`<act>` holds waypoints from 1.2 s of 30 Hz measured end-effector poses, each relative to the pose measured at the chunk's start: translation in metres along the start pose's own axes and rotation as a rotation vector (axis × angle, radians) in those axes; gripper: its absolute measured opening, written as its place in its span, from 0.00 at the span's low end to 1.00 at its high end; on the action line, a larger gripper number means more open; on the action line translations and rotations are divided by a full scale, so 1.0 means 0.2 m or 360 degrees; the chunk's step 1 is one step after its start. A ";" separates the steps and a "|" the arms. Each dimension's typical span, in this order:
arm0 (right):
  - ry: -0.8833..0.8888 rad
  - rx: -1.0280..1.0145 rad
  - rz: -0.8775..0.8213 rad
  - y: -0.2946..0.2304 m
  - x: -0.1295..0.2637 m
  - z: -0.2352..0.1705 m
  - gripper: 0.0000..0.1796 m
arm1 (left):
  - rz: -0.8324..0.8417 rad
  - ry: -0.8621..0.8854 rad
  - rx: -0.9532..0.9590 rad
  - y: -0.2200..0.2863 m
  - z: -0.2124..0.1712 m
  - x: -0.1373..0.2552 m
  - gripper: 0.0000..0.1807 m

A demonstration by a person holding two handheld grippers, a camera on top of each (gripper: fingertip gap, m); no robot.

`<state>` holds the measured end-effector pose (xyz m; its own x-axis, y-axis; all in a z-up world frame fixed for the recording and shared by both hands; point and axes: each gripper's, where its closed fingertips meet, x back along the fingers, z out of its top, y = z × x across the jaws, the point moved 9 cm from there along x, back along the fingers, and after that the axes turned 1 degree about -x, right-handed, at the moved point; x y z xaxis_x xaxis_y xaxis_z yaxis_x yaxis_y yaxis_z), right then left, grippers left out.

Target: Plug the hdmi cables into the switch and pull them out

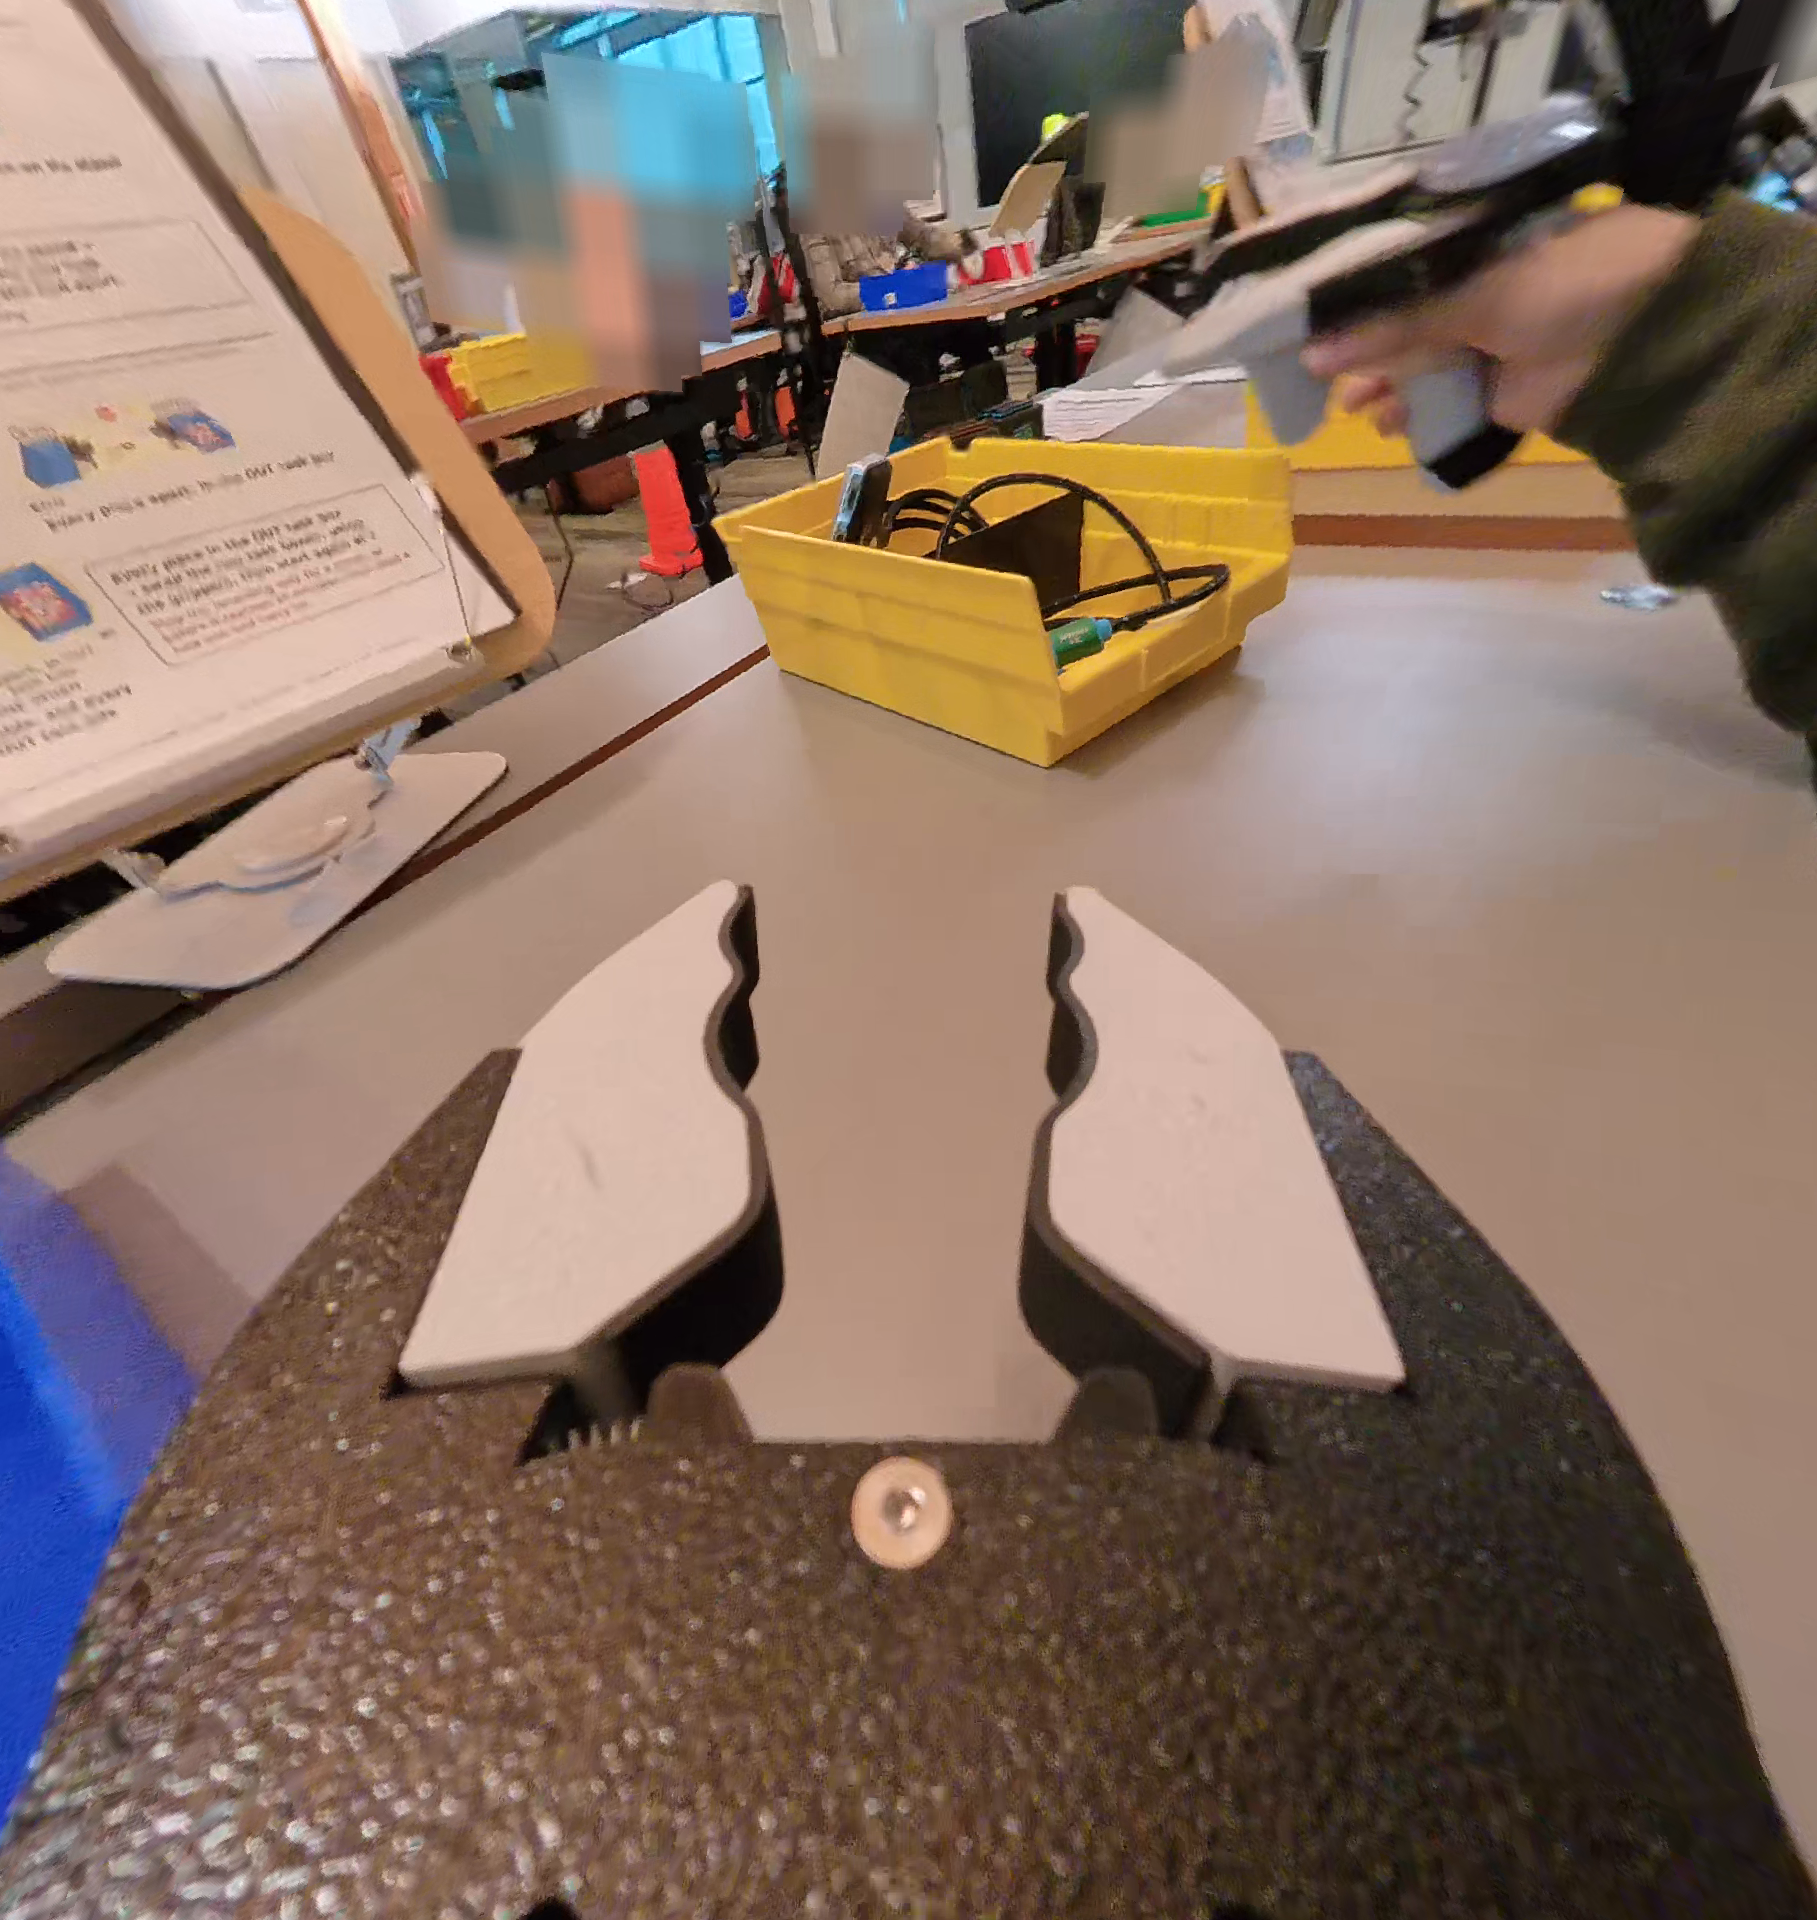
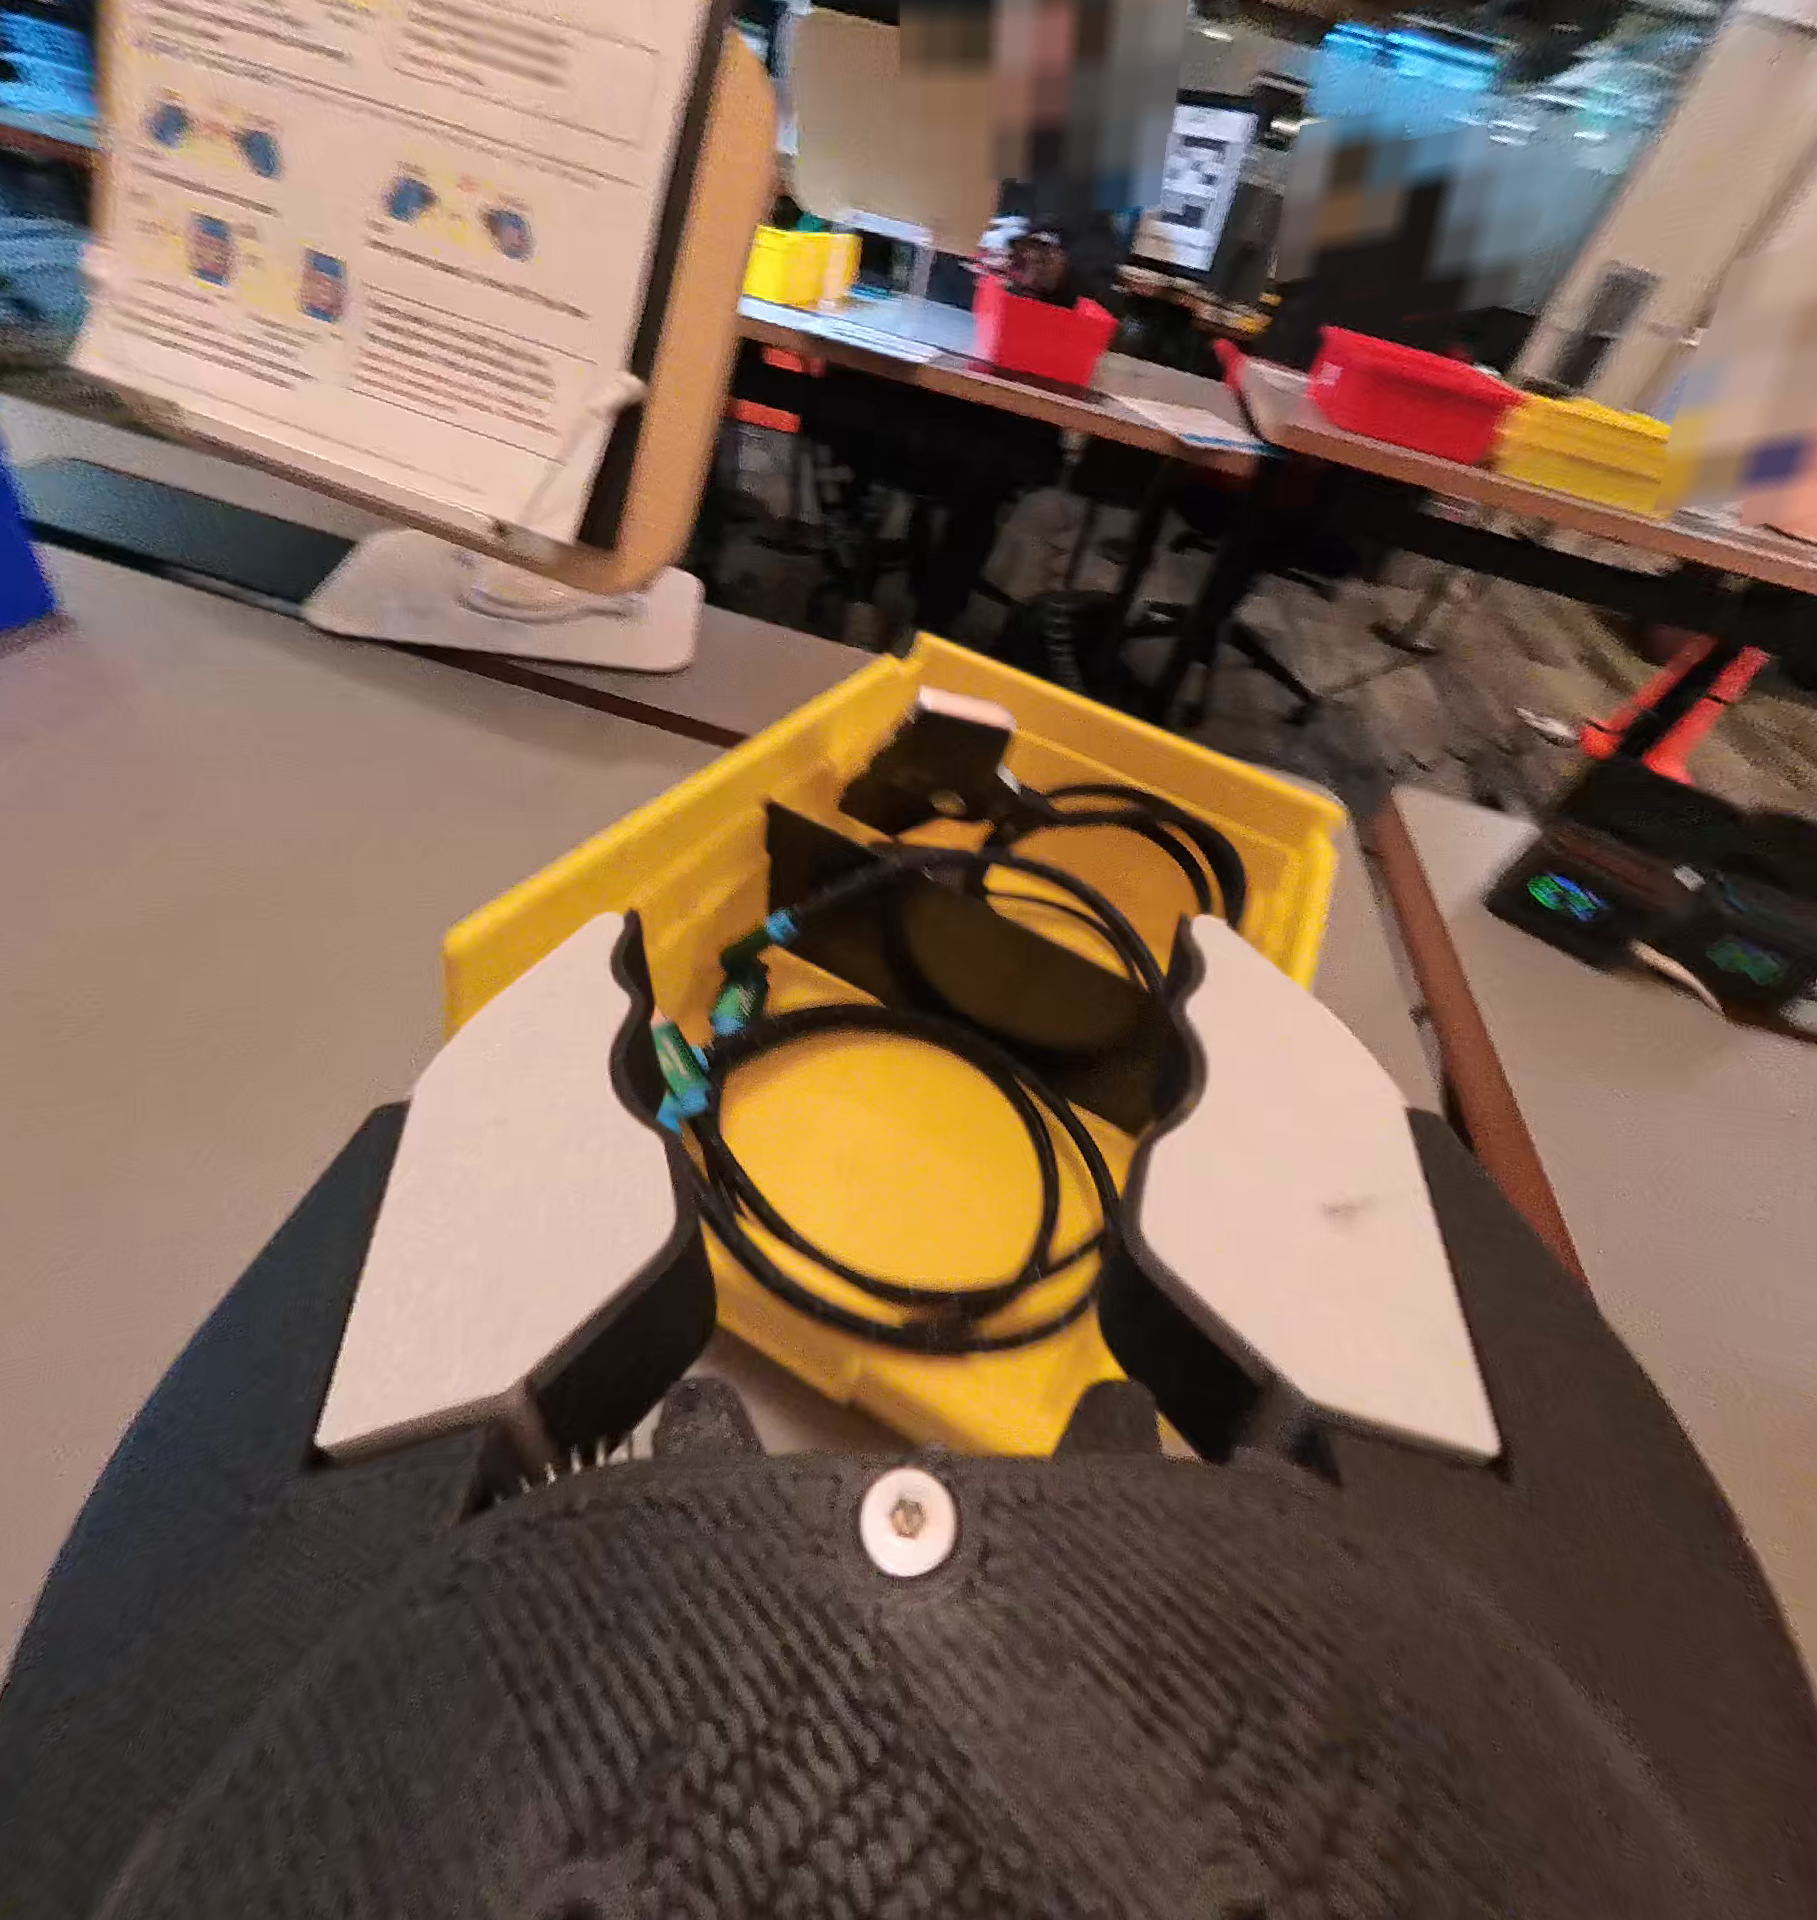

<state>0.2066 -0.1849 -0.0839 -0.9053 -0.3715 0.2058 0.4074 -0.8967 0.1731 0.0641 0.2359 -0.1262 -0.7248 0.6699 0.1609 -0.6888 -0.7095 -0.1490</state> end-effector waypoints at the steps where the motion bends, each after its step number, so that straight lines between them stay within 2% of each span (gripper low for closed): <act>1: -0.0007 -0.0023 -0.0090 0.00 0.04 -0.04 0.52 | 0.0036 -0.0036 0.0062 0.02 -0.01 -0.04 0.29; 5: -0.0045 0.0012 -0.0314 0.02 0.10 -0.13 0.52 | 0.0099 -0.0237 0.0315 0.12 -0.03 -0.25 0.29; 9: -0.0109 0.0048 -0.0350 0.07 0.11 -0.12 0.55 | -0.0073 -0.0363 0.0273 0.22 0.09 -0.52 0.29; 14: -0.0210 0.0044 -0.0330 0.11 0.12 -0.17 0.55 | -0.0032 -0.0578 0.0216 0.18 0.33 -0.89 0.43; 18: -0.0273 0.0123 -0.0363 0.16 0.14 -0.19 0.55 | 0.0056 -0.0723 0.0347 0.09 0.45 -1.22 0.53; 22: -0.0289 0.0079 -0.0384 0.21 0.16 -0.22 0.55 | 0.0077 -0.0886 0.0506 0.04 0.47 -1.53 0.54; 26: -0.0309 0.0105 -0.0378 0.22 0.15 -0.23 0.54 | 0.0183 -0.1157 0.0589 0.01 0.34 -1.75 0.49; 31: -0.0307 0.0101 -0.0338 0.22 0.14 -0.24 0.53 | 0.0304 -0.1291 0.0576 0.01 0.17 -1.84 0.38; 32: -0.0301 0.0088 -0.0333 0.22 0.13 -0.24 0.53 | 0.0286 -0.1276 0.0579 0.02 0.16 -1.85 0.34; 34: -0.0300 0.0080 -0.0329 0.23 0.13 -0.24 0.53 | 0.0264 -0.1261 0.0496 0.04 0.16 -1.87 0.17; 36: -0.0299 0.0075 -0.0318 0.23 0.14 -0.24 0.52 | 0.0350 -0.1307 0.0347 0.05 0.16 -1.87 0.14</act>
<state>0.1946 -0.2479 -0.1168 -0.9318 -0.1335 0.3375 0.2322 -0.9339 0.2717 0.3294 -0.0284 -0.1562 -0.5435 0.2030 0.8145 -0.4555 -0.8864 -0.0830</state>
